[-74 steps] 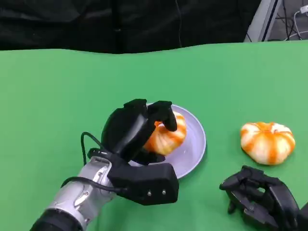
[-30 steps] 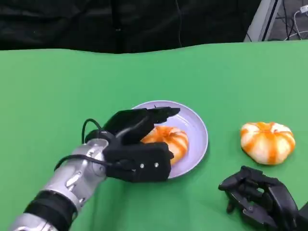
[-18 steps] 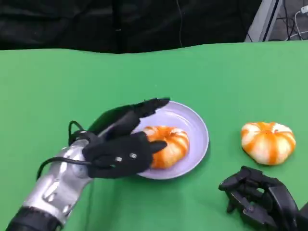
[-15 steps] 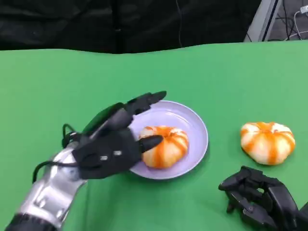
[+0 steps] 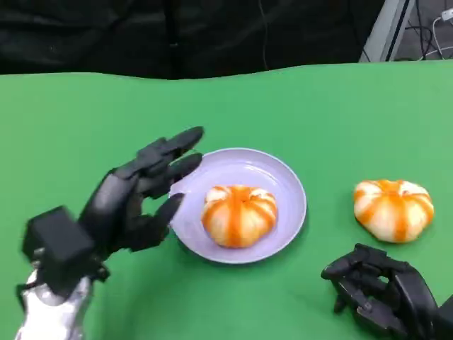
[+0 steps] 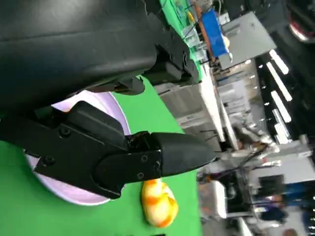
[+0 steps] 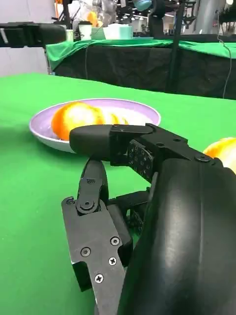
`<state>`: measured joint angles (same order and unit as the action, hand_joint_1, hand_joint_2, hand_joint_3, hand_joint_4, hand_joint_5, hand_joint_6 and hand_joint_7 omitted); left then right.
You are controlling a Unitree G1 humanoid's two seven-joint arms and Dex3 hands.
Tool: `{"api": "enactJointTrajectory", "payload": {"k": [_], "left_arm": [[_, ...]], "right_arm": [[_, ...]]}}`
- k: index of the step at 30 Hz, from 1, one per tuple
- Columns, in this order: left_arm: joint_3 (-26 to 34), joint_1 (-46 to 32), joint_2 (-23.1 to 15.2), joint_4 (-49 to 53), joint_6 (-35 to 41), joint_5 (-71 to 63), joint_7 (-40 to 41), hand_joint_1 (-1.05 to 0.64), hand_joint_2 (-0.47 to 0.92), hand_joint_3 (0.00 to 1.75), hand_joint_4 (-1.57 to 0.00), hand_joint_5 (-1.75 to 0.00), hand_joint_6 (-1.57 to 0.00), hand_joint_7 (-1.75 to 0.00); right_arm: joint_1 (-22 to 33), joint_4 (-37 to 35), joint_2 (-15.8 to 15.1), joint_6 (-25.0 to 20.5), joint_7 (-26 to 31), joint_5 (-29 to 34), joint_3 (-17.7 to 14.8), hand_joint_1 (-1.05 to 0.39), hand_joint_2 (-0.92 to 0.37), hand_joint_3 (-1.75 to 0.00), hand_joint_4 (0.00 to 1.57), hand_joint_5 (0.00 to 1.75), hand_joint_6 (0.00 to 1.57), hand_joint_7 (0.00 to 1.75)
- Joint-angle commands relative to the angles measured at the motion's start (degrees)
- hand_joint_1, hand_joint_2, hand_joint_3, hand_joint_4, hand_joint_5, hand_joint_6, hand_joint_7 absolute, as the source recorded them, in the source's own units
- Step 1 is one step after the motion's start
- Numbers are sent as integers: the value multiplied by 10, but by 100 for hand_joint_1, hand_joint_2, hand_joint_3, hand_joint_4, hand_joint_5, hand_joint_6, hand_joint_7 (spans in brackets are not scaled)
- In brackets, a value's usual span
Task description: Grasp the bread from the table and place it into the plate.
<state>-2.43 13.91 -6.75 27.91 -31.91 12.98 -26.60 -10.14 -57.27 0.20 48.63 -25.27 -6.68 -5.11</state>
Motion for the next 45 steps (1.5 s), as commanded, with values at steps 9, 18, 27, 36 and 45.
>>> {"api": "enactJointTrajectory", "payload": {"k": [9, 18, 27, 36, 45], "left_arm": [[100, -43, 11, 88, -45, 135, -158, -93, 92, 53, -50, -3, -41, -1], [185, -83, -10, 127, -9, 216, -292, -86, 92, 44, -48, -1, -39, -1], [249, -105, 1, 139, 2, 243, -309, -80, 92, 42, -52, -2, -41, -1], [264, -91, 27, 160, 10, 222, -247, -29, 92, 29, -62, -3, -49, -3], [261, -84, 36, 162, -7, 166, -136, 21, 86, 80, -73, -1, -63, -1]], "right_arm": [[4, -3, -9, 1, 1, 0, -4, -27, -92, -43, 70, 169, 85, 98], [4, -2, -5, 0, -7, -9, -7, -26, -92, -43, 70, 168, 85, 96], [3, -5, -9, -3, -9, -8, -10, -29, -92, -41, 70, 169, 86, 95], [1, -7, -12, -5, -16, -12, -15, -27, -92, -41, 70, 170, 86, 95], [-2, -12, -14, -1, -17, -12, -16, -27, -92, -43, 70, 170, 85, 97]]}}
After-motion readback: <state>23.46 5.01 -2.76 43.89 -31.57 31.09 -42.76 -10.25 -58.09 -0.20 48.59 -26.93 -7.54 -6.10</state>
